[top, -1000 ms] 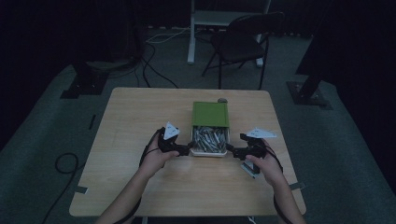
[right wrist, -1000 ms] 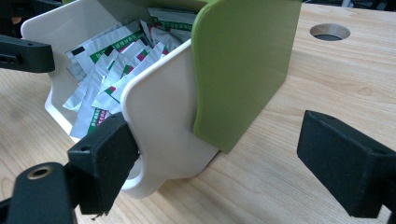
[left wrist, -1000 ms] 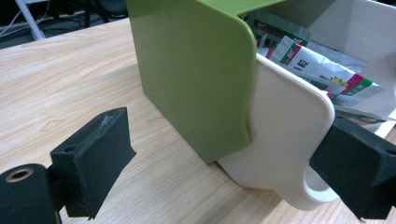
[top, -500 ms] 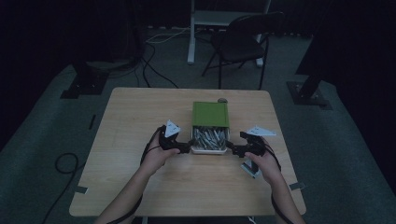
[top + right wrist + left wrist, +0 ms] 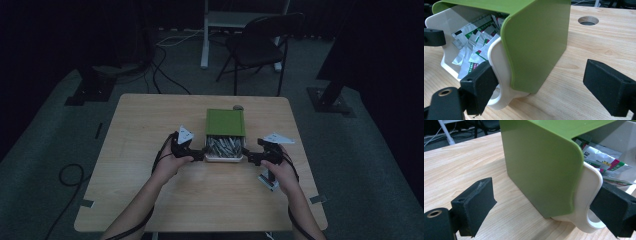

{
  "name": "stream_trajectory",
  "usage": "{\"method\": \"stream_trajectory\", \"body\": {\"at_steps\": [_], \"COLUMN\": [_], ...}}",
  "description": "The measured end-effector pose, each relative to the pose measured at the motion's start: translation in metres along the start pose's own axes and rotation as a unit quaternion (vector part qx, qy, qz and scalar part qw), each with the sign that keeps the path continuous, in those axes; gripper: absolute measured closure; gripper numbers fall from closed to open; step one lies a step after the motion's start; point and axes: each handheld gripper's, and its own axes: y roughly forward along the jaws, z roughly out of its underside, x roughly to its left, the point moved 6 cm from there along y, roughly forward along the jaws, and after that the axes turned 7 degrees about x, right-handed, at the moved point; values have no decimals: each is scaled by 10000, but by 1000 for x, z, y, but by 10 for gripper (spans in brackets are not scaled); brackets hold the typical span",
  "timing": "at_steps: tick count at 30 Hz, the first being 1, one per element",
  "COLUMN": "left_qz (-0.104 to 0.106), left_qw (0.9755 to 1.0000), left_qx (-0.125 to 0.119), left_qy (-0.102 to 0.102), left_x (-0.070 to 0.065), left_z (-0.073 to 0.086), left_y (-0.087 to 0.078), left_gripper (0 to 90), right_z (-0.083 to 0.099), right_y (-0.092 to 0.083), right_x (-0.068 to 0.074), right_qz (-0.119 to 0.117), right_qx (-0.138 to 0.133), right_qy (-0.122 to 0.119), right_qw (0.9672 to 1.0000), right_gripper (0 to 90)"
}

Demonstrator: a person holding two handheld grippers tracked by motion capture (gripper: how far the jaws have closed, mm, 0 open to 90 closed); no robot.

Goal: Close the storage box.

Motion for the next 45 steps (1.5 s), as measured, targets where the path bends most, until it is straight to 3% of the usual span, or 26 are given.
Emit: {"method": "stream_trajectory", "body": {"at_steps": [11,17,29,41,45], "left_qz": [-48,-134,-222,-180,-55], "left_qw": [10000,9999,9997,9998,10000], "left_qx": [10,35,41,62,-24], "left_qy": [-7,97,42,72,-44], "left_x": [4,5,8,7,5], "left_z": [-4,-7,-9,-8,-9], "left_y": [4,6,10,9,4], "left_gripper": [90,90,89,90,90], "right_z": [-2,-4,-6,-5,-5], "right_y": [5,7,9,10,9], "right_x": [-3,-4,-6,-5,-2], "right_qz": [74,148,263,227,175], "right_qx": [-65,-83,-114,-53,-75], "right_qy": [139,151,189,213,179], "right_qw": [9999,9997,9994,9995,9997], "right_gripper": [122,122,122,127,127]}}
